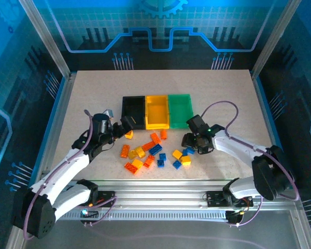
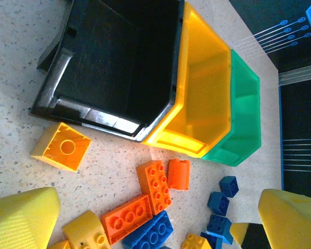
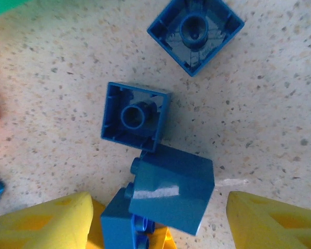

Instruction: Sort the legos into containers by color

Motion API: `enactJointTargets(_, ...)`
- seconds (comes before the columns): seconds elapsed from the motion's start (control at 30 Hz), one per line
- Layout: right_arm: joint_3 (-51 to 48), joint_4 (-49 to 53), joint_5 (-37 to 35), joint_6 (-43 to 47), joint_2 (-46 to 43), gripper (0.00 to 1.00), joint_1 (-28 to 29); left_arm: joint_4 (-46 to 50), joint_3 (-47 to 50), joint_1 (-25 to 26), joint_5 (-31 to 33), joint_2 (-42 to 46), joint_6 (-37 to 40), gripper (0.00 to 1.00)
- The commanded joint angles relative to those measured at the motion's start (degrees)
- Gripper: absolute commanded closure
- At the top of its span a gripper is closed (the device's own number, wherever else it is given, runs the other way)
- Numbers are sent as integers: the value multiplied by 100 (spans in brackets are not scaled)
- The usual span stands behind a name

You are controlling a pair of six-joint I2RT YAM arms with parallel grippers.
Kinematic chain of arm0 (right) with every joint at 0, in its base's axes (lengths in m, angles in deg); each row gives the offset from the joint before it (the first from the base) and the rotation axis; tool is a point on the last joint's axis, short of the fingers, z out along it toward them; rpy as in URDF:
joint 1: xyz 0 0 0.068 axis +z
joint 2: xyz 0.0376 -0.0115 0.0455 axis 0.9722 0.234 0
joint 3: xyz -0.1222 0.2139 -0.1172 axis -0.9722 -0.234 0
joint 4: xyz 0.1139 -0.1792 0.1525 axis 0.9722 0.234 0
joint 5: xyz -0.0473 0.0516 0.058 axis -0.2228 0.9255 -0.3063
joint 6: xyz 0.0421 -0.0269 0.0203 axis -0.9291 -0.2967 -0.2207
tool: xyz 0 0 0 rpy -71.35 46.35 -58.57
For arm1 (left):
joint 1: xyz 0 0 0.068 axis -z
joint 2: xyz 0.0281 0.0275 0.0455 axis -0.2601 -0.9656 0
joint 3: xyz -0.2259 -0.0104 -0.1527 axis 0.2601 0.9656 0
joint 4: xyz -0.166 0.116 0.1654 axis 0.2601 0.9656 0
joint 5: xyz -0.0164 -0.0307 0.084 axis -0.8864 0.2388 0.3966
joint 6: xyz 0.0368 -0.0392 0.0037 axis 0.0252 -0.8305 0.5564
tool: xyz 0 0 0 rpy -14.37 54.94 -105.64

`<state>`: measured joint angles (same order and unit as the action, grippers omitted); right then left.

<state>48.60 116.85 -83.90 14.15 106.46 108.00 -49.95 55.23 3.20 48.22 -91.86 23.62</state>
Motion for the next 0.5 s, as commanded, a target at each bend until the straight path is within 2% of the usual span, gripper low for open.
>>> enactJointTargets(0.0,-101,-235,190,-180,214,32,-118,-134,87,46,-149,-46,-40,1)
enactJointTargets(0.23,-216,-379,282,-144,462,39,-374,-143,75,47,-138,-112,-43,1)
enactJointTargets(0.47,-375,-427,293,-45,296,56,-602,-123,-3,50,-162,-180,-64,1)
